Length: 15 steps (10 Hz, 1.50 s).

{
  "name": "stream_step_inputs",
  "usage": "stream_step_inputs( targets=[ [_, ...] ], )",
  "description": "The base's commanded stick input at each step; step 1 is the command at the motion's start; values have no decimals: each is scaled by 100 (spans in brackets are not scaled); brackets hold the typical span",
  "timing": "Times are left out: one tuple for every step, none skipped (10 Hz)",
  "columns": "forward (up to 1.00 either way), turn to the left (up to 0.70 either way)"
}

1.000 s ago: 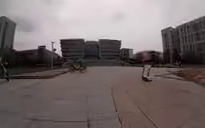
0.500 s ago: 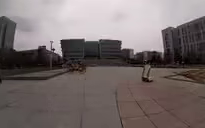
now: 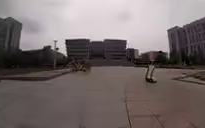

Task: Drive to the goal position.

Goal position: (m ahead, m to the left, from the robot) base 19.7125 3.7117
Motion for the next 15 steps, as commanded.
stream_step_inputs(
  targets=[
    [100,16],
    [100,0],
    [100,0],
    [100,-2],
    [100,-24],
    [100,-17],
    [100,0],
    [100,0],
    [100,0],
    [100,0],
    [100,0],
    [100,0],
    [100,0],
    [100,0],
    [100,0]
  ],
)
